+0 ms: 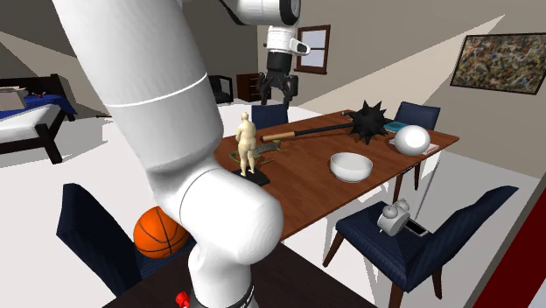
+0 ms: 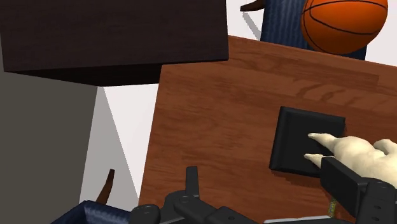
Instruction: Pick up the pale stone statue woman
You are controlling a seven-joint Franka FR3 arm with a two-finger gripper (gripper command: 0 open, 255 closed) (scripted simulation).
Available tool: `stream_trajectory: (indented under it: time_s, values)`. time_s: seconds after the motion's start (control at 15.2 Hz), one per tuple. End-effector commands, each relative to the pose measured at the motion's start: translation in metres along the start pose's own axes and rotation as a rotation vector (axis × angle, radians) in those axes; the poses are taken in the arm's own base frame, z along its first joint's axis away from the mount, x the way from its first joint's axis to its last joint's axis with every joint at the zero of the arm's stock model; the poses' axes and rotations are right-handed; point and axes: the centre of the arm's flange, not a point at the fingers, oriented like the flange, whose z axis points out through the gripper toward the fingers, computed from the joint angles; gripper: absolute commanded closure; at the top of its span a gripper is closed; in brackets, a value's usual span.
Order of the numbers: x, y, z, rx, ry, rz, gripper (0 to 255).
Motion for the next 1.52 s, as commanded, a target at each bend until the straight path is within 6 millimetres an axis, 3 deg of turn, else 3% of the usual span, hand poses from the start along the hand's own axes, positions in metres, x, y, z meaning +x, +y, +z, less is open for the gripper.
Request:
stream_trajectory:
  time_s: [0.0, 1.19, 1.45]
  values:
    - [0.015, -0.025, 0.009, -0.003, -0.026, 0.016, 0]
    - [0.168, -0.211, 0.105, -0.035, -0.25, 0.146, 0]
    - [0.171, -0.212, 0.12, -0.035, -0.251, 0.146, 0]
